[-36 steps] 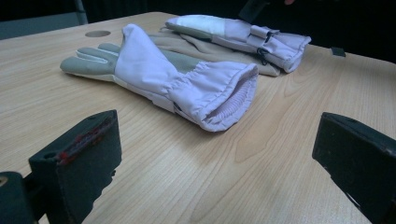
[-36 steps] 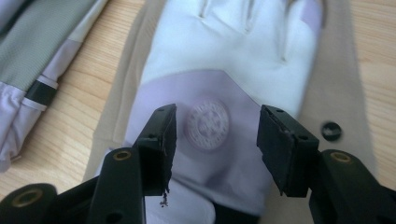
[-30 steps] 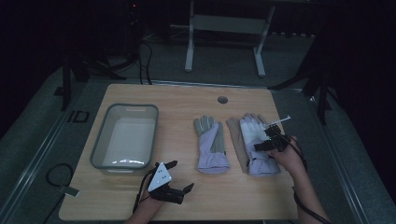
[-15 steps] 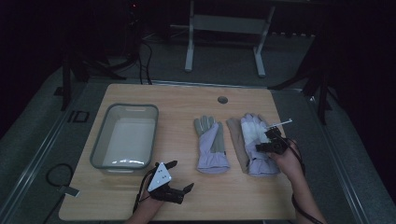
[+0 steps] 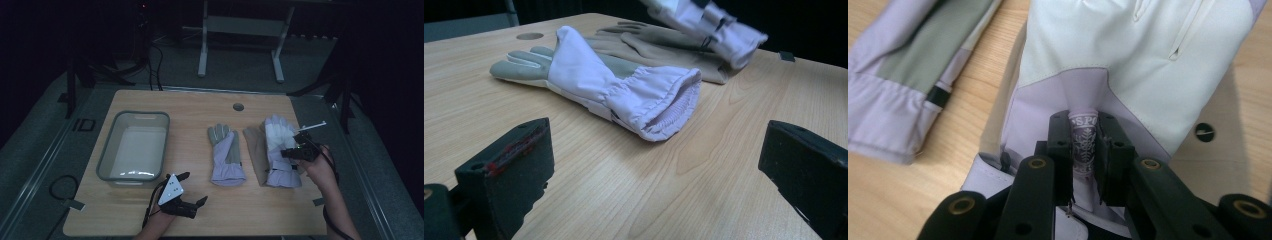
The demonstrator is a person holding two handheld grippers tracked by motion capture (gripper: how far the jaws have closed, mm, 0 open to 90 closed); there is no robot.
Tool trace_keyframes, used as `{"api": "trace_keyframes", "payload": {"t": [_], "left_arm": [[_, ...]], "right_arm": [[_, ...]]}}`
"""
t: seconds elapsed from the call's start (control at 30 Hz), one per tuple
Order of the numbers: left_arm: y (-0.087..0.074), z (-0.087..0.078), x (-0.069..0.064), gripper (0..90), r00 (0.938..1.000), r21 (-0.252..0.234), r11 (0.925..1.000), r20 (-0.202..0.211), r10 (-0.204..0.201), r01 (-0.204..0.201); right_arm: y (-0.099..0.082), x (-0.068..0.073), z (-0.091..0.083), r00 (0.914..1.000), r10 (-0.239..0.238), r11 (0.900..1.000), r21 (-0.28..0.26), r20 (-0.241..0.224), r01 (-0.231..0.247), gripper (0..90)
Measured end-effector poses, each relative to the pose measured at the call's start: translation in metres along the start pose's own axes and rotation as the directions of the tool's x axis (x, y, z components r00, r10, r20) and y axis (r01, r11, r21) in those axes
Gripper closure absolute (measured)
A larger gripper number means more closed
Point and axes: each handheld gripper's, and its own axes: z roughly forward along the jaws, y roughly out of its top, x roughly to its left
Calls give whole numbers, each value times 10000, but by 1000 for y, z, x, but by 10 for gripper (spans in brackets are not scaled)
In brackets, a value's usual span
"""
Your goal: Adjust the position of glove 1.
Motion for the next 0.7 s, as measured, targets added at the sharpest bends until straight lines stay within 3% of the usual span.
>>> {"api": "trace_keyframes", "payload": {"t": [0.33,0.5,0.53,0.7], "left_arm": [[0,0,0,14,10000,-4,10000,-7,-4,4],[0,0,0,14,10000,-8,10000,-12,-4,4],[0,0,0,14,10000,-5,10000,-11,2,-2],[0,0,0,14,10000,-3,10000,-5,6,-6]], "right_arm": [[24,18,-35,9998,-112,9963,-846,183,127,791],[33,30,-39,9999,44,9932,-1167,92,-33,790],[38,39,-39,9999,-32,9918,-1280,98,44,790],[46,58,-35,9996,-264,9903,-1365,-44,255,790]]}}
